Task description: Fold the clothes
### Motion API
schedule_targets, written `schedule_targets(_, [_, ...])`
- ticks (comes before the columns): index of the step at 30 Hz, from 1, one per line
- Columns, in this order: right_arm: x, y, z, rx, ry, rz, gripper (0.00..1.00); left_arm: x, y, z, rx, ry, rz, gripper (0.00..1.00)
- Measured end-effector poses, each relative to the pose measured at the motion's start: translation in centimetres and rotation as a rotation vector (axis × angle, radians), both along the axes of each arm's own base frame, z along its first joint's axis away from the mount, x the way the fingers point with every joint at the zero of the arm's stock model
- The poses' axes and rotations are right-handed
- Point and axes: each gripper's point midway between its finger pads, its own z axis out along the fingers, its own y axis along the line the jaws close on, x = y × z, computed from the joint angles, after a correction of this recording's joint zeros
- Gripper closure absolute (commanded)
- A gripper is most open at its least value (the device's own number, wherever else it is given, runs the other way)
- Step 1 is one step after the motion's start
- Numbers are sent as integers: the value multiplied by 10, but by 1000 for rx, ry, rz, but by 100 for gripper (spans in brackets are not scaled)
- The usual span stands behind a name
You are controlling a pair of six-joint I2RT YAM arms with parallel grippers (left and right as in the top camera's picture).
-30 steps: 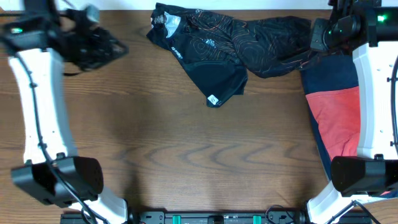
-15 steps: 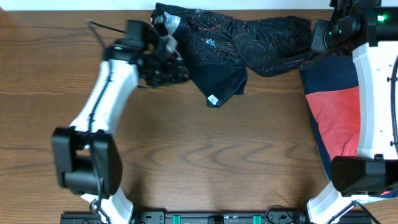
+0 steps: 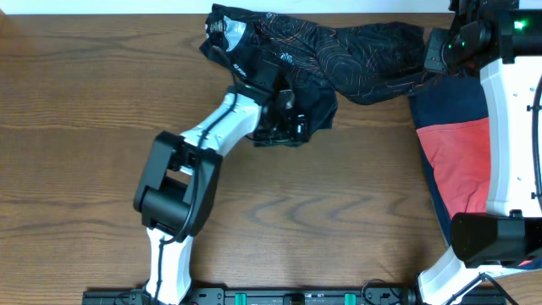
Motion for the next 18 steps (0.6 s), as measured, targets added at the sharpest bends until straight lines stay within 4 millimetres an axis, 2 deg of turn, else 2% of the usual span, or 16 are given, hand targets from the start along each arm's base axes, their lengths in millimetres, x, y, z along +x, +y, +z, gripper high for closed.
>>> schedule_targets(2, [-1,-1,0,-1,3,-3,99,2,-8,0,-10,-19,-2,11])
schedule_targets(3, [-1,-1,0,-1,3,-3,99,4,-11,0,-8,-32,-2,13])
schedule_targets(4, [-1,-2,0,-1,4,-4,99,5,-13,0,-8,-40,0,20])
schedule_targets(6, [-1,-2,-1,-1,6,-5,99,6,-15,-3,5,-43,20,47])
schedule_targets(7, [-1,-2,-1,-1,6,-5,99,6,-15,-5,14,-44,25,55])
schedule_targets(9, [-2,-3,-1,-1,6,-7,99,6,-14,-11,33,-37,39,92])
schedule_targets(14, [-2,-7,-1,-1,7,-16,99,8,-7,-17,67,-38,57,94])
schedule_targets(16, [-2,-10,-1,-1,7,-24,99,7,2,-19,93,-20,72,94])
schedule_targets(18, [-3,-15,-1,-1,11,-35,99,4,23,-19,142,16,104,94])
